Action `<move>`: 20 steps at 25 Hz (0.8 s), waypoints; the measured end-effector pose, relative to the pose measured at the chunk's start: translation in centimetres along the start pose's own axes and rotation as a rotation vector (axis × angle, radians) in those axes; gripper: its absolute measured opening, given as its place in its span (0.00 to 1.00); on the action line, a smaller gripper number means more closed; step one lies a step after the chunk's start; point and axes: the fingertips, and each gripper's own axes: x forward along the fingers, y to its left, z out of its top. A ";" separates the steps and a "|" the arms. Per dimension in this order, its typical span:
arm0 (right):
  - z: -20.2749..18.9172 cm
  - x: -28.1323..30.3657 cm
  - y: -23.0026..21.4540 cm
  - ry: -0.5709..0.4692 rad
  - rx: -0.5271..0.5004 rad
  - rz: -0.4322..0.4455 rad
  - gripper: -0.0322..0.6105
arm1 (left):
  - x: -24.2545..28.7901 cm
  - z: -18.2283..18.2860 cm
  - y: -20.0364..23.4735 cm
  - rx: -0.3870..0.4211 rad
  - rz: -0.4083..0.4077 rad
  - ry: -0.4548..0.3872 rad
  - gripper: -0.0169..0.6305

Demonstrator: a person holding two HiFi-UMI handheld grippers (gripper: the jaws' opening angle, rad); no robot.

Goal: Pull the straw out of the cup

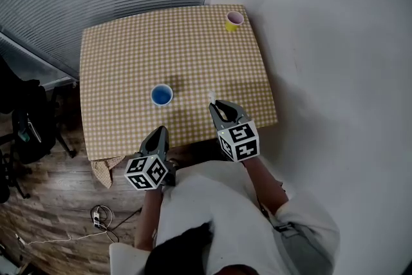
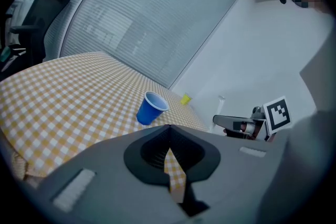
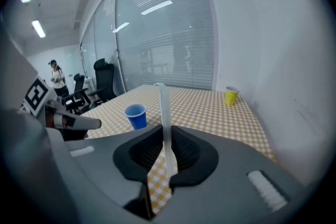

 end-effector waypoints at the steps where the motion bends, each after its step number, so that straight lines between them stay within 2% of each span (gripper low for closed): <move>1: -0.3 0.0 0.0 0.007 -0.038 -0.013 0.14 | -0.1 -0.1 0.0 -0.003 0.001 0.001 0.05; 5: -1.1 0.2 0.7 0.028 -0.129 -0.035 0.14 | -0.3 -0.3 -0.1 -0.008 0.000 0.001 0.05; 7: -1.5 0.3 0.8 0.045 -0.129 -0.042 0.14 | -0.4 -0.3 -0.1 -0.012 0.000 0.000 0.05; 9: -1.9 0.5 0.7 0.060 -0.055 -0.037 0.14 | -0.4 -0.3 -0.1 -0.014 0.000 0.000 0.05; 13: -3.1 1.6 0.0 0.128 0.189 0.008 0.14 | -0.3 -0.5 -0.1 -0.014 0.002 0.004 0.05; 20: -3.6 3.7 -0.7 0.217 0.299 0.051 0.14 | 0.1 -0.7 0.3 -0.032 0.020 0.017 0.05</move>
